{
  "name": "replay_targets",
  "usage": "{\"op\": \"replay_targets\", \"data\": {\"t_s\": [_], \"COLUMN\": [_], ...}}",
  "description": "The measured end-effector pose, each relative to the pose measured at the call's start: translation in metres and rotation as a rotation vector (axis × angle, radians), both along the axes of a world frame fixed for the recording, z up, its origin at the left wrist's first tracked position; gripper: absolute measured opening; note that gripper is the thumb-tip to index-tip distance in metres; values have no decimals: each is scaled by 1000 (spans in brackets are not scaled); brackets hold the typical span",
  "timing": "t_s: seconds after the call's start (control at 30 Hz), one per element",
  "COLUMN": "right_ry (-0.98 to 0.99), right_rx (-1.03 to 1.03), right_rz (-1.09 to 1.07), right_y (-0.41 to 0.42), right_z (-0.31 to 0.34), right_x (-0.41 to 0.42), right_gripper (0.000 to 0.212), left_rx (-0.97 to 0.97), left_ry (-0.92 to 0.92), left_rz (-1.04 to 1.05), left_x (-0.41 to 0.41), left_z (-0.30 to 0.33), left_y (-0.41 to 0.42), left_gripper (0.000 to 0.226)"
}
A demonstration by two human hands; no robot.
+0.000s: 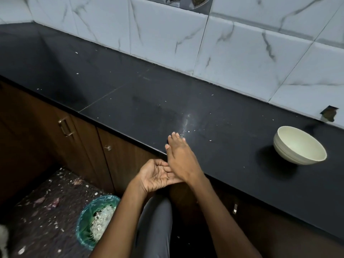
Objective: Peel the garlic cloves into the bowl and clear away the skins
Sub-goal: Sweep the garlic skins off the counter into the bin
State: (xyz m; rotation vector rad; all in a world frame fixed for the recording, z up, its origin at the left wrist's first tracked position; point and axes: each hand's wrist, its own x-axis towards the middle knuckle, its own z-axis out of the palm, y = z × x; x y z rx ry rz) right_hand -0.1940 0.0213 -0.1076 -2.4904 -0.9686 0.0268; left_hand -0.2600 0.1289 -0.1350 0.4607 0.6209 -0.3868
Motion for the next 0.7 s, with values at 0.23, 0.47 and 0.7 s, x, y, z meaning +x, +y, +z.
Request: {"op": "replay_targets", "data": {"t_s": [0.23,0.47,0.7], "right_ry": [-152,-142,71], "right_rx": [97,463,-108], "right_rz": [64,-108,-210], "right_y": [-5,-13,-8], "right_z": [-17,8,7], "right_x": [-53,-35,48], "right_gripper": [55,32,55], "left_rx": [70,-9,-114], "left_ry": [49,-5,13], "left_rz": [164,57,-23], "left_x": [-1,-8,-10], "left_z": [-7,1,8], "left_y": [-1,-8,2], "left_gripper": [35,37,51]}}
